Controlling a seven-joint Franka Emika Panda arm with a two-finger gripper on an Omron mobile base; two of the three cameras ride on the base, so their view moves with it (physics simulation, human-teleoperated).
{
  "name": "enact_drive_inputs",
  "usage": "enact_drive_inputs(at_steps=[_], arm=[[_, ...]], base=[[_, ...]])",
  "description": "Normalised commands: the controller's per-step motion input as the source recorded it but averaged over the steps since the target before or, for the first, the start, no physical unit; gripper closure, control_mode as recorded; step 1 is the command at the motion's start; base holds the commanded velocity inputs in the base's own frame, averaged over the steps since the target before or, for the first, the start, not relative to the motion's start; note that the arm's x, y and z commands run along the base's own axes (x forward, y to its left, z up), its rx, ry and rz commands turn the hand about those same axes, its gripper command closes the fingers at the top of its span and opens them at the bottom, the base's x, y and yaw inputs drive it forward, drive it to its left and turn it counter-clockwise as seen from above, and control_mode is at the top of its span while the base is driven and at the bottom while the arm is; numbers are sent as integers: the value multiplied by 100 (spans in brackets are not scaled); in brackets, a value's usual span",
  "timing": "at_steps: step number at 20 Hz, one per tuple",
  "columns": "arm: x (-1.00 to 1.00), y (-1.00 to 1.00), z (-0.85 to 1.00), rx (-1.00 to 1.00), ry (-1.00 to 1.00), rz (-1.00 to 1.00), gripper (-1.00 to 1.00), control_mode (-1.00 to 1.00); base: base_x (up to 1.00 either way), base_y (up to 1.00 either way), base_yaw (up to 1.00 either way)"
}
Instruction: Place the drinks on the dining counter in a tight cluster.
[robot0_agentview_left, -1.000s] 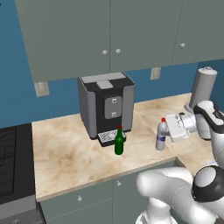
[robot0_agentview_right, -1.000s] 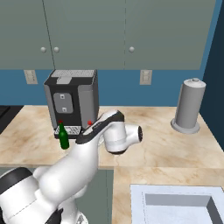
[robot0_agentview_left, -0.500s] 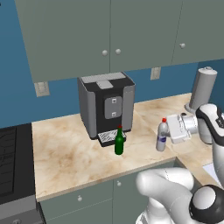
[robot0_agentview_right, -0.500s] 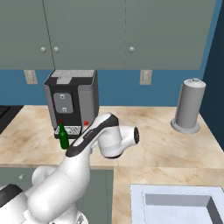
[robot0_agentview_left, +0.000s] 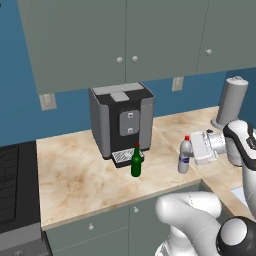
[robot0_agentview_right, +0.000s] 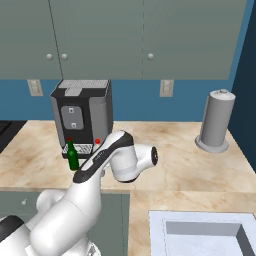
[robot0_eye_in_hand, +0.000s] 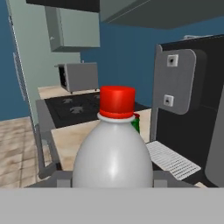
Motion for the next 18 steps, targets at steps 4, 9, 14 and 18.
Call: enact_drive_inputs(at_steps=[4, 9, 14, 18], arm=[[0, 0, 0, 0, 0, 0, 100, 100], [0, 0, 0, 0, 0, 0, 100, 100], [0, 0, 0, 0, 0, 0, 100, 100], [0, 0, 0, 0, 0, 0, 100, 100]], base=[[-34, 8, 0], [-35, 6, 0], [-21, 46, 4], [-16, 77, 1]])
